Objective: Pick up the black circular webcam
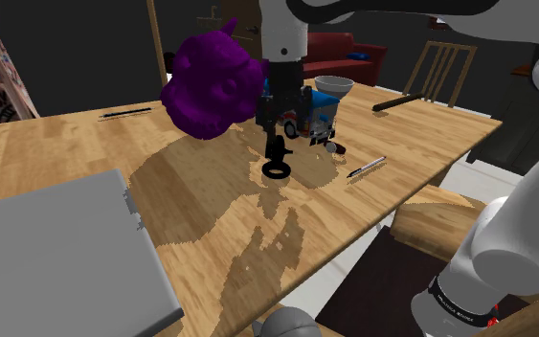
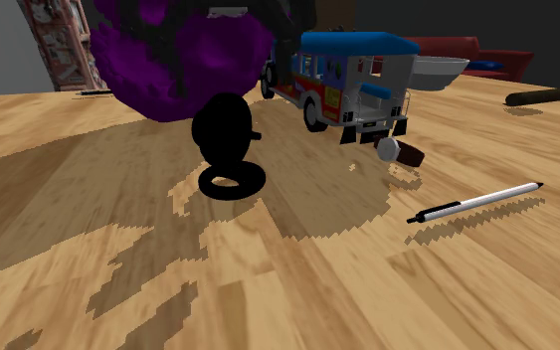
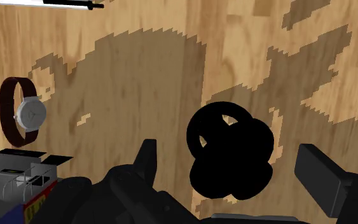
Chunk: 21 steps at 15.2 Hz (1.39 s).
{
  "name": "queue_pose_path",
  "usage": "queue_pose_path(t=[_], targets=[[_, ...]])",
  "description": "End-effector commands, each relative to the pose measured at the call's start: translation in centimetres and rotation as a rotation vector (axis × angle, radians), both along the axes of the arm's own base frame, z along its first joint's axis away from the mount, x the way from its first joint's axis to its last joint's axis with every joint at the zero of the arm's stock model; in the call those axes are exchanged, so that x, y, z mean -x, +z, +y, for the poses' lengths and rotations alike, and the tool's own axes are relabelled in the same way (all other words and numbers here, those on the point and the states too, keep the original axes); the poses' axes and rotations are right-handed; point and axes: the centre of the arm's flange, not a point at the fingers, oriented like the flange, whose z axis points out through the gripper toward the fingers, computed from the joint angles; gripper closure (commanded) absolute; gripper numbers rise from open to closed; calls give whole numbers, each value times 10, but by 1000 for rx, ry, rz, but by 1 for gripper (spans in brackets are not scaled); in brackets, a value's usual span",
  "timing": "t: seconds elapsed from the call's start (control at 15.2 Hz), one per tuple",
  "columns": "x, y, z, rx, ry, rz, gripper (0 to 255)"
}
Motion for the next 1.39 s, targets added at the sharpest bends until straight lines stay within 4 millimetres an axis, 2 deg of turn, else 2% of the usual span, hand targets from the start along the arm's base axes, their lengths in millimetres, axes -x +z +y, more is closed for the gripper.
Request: queue_pose_path(t=[0.0,0.46,0.59,0.66,1.25,1.32], targets=[[-15,5,11,2,-27,-1,0],[-15,-32,11,2,-27,-1,0],[-15,-35,11,2,-27,-1,0],[-16,-35,11,2,-27,-1,255],[-15,-35,11,2,-27,-1,255],[-15,-30,11,2,-27,-1,255]])
